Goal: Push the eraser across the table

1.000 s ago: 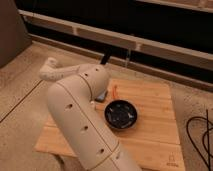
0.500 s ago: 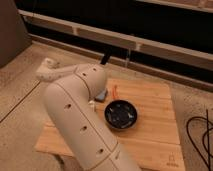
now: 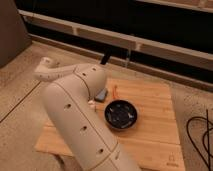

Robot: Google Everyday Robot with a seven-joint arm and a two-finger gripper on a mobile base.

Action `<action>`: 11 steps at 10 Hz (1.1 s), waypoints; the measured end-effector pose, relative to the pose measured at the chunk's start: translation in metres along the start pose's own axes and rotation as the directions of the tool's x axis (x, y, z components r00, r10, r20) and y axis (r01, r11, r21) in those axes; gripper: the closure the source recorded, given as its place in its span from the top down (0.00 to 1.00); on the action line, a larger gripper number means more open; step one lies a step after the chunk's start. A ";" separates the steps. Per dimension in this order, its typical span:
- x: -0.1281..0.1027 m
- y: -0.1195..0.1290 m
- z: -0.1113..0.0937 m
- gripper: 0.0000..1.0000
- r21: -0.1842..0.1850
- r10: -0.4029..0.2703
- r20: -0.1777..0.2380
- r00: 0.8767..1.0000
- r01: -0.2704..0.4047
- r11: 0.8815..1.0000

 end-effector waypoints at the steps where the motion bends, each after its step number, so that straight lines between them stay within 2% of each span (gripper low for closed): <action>1: -0.004 0.012 -0.004 0.65 -0.006 -0.029 0.014 0.999 0.029 1.000; 8: 0.009 0.075 0.011 0.65 -0.011 -0.162 -0.020 0.987 0.162 0.987; 11: 0.000 0.096 0.006 0.65 -0.013 -0.211 -0.001 0.977 0.211 0.977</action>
